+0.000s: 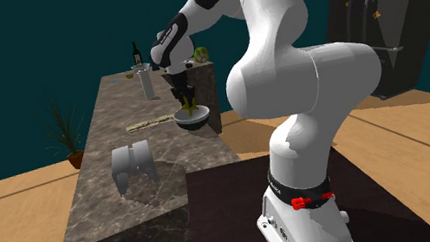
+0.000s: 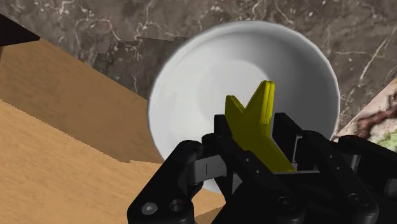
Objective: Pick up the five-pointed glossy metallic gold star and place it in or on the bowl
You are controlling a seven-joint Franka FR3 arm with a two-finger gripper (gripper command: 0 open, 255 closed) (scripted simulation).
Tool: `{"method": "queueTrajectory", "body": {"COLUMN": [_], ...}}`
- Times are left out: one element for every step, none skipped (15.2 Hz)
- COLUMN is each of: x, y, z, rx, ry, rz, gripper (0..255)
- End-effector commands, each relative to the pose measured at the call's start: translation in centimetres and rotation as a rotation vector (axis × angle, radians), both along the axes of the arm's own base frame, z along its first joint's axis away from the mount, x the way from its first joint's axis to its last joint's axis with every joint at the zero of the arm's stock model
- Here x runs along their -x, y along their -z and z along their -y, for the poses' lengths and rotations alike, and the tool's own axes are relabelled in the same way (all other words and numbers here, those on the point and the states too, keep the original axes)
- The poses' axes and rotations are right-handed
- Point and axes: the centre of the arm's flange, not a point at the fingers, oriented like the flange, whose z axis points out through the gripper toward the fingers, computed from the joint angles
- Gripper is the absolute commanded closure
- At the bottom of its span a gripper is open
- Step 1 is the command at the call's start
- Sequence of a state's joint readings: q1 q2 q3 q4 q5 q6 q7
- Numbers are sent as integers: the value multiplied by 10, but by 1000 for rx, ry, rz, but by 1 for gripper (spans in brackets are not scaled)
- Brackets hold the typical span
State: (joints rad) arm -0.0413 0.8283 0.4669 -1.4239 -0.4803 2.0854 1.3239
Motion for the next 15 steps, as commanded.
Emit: {"method": "queueTrajectory", "body": {"x": [0,0,0,0,0,0,0,0,0,-1,-1,-1,-1,-1,-1], "y": [0,0,0,0,0,0,0,0,-13,-26,-39,-50,-50,-50,-50], "z": [0,0,0,0,0,0,0,0,-1,-2,-3,-4,-4,-4,-4], "rx": [0,0,0,0,0,0,0,0,0,0,0,0,0,0,0], "ry": [0,0,0,0,0,0,0,0,0,0,0,0,0,0,0], "rz": [0,0,0,0,0,0,0,0,0,0,0,0,0,0,0], "gripper": [255,255,0,0,0,0,0,0,0,0,0,0,0,0,0]}}
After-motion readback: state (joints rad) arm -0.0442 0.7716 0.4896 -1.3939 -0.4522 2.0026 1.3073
